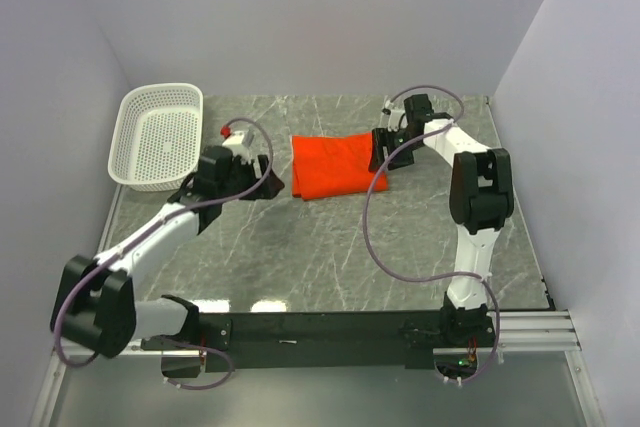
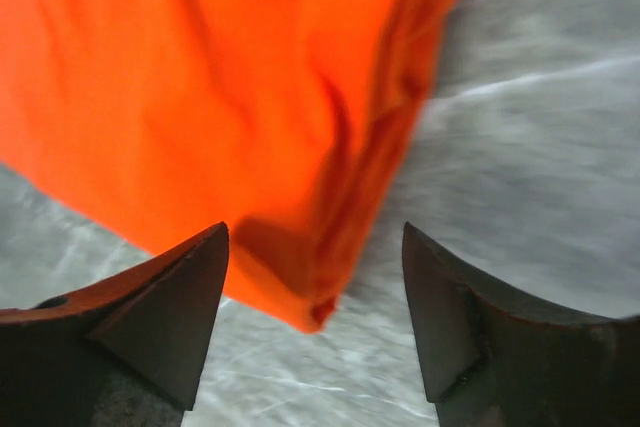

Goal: Fold and stack the t-shirts

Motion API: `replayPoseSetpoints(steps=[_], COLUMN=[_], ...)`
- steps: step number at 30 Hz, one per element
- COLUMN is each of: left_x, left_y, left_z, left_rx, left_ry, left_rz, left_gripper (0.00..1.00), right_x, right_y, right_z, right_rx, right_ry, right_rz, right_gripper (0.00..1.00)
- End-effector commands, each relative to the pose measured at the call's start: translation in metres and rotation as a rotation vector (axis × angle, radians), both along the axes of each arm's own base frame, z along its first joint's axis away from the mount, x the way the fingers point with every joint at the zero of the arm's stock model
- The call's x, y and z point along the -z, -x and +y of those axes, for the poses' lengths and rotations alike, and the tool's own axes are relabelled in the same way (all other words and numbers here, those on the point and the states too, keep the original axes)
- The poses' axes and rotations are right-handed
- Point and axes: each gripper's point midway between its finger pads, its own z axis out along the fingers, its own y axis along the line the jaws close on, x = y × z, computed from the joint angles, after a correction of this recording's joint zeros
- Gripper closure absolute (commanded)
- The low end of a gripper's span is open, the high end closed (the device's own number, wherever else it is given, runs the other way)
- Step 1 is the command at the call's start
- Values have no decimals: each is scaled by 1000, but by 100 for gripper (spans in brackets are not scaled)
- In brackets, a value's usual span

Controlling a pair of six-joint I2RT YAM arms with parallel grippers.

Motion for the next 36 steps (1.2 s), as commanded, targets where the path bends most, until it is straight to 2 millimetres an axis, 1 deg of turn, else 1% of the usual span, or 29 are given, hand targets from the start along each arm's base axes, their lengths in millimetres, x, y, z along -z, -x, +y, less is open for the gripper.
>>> replayPoseSetpoints(steps=[1, 3, 5, 6, 7, 8, 10, 11, 12, 13, 14, 16, 17, 19, 20, 21, 22, 23, 25, 26, 28, 29, 30, 31, 32, 33, 34, 35, 36], left_x=[-35, -28, -37, -38, -49, -47, -57, -58, -60, -63, -63, -61, -59, -58, -56, -59, -59, -60, -65, -65, -65, -65, -65, -65, -66, -66, -67, -67, -68], left_y=[27, 43, 55, 61, 68, 73, 84, 88, 90, 96, 98, 104, 106, 111, 113, 116, 118, 119, 121, 121, 122, 123, 122, 122, 122, 122, 122, 122, 122], left_z=[-7, -1, 4, 6, 8, 9, 11, 12, 14, 17, 19, 22, 23, 25, 25, 25, 24, 24, 25, 25, 25, 24, 25, 25, 24, 24, 24, 24, 25], left_rx=[38, 34, 28, 23, 25, 28, 28, 27, 20, 16, 12, 4, -1, -1, -3, 1, 4, 4, 4, 2, 2, 7, 2, 2, 7, 6, 8, 8, 5], left_ry=[138, 140, 156, 164, 184, 189, 214, 220, 225, 230, 230, 233, 234, 239, 241, 248, 258, 267, 276, 277, 282, 286, 284, 282, 285, 283, 283, 282, 283], left_rz=[-59, -34, -66, -62, -91, -88, -108, -107, -112, -120, -121, -119, -114, -114, -106, -115, -115, -118, -130, -129, -131, -128, -132, -129, -127, -126, -128, -127, -130], left_gripper=[21, 21, 21, 21, 21, 21, 21, 21, 21, 21, 21, 21, 21, 21, 21, 21, 21, 21, 21, 21, 21, 21, 21, 21, 21, 21, 21, 21, 21], right_x=[3, 12, 18, 22, 25, 27, 30, 29, 28, 26, 25, 19, 13, 11, 8, 9, 11, 6, 7, 1, 2, -2, -3, -6, -14, -18, -27, -37, -44], right_y=[13, 21, 24, 25, 26, 27, 27, 28, 28, 25, 25, 25, 18, 19, 13, 12, 15, 8, 9, 4, 3, -3, -2, -7, -1, -1, -9, -1, 1], right_z=[24, 30, 30, 27, 25, 24, 19, 18, 16, 8, 2, -12, -29, -54, -76, -92, -114, -143, -179, -212, -246, -272, -291, -307, -331, -336, -346, -345, -347], right_rx=[-2, 8, 25, 38, 45, 57, 71, 72, 76, 90, 100, 104, 132, 132, 163, 177, 186, 228, 257, 310, 338, 363, 378, 367, 394, 382, 377, 371, 375], right_ry=[-123, -156, -166, -167, -170, -179, -215, -223, -239, -252, -258, -258, -257, -207, -183, -150, -72, -40, 37, 88, 168, 262, 331, 426, 573, 625, 688, 727, 771], right_rz=[117, 183, 213, 233, 245, 258, 287, 294, 297, 292, 293, 279, 261, 252, 229, 224, 226, 197, 196, 167, 164, 147, 145, 121, 124, 105, 46, 29, 10], right_gripper=[27, 32, 35, 39, 42, 45, 58, 64, 77, 85, 100, 100, 100, 100, 100, 100, 100, 100, 100, 100, 100, 100, 100, 96, 73, 58, 44, 31, 26])
